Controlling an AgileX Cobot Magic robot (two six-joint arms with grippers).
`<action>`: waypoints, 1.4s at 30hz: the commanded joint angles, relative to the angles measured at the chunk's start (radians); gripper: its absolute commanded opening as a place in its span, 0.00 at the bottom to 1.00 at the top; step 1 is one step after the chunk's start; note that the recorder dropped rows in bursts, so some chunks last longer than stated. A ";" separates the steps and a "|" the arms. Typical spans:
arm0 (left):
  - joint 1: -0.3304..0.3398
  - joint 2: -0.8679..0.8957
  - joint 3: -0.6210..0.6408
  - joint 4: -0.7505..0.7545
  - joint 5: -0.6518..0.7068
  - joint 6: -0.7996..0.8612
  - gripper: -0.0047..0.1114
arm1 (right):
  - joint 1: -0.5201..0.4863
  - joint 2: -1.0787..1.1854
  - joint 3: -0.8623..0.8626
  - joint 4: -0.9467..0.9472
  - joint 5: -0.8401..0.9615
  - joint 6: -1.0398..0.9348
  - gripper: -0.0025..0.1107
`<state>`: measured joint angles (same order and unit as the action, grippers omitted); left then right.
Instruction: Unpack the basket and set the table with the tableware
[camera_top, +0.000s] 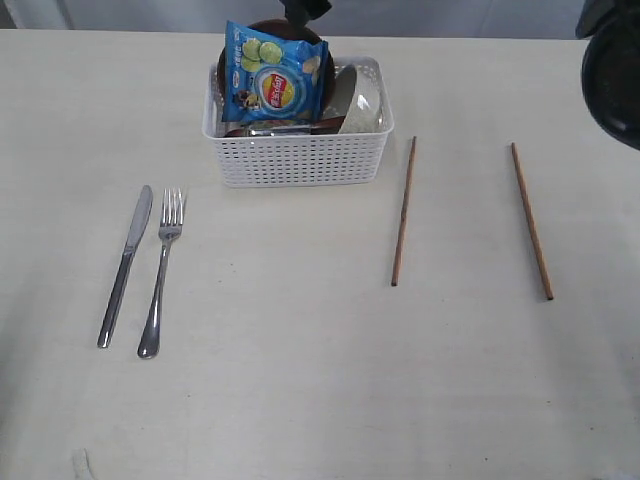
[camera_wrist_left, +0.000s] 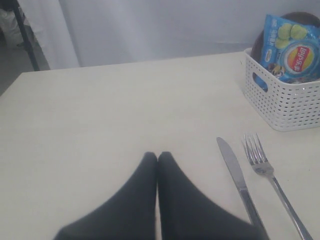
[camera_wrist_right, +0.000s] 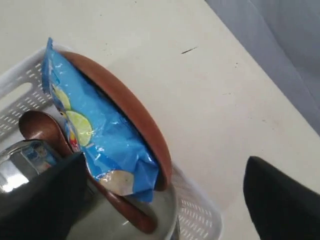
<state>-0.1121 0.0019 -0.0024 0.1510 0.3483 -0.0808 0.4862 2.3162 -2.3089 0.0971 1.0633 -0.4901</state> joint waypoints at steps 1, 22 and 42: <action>-0.006 -0.002 0.002 -0.001 -0.001 -0.002 0.04 | -0.032 -0.008 0.074 0.149 -0.077 -0.164 0.73; -0.006 -0.002 0.002 0.001 -0.001 -0.002 0.04 | -0.127 0.107 0.150 0.850 -0.177 -0.925 0.73; -0.006 -0.002 0.002 0.001 -0.001 -0.002 0.04 | -0.128 0.138 0.150 0.850 -0.194 -0.932 0.02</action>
<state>-0.1121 0.0019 -0.0024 0.1510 0.3483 -0.0808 0.3648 2.4717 -2.1604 0.9532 0.8770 -1.4163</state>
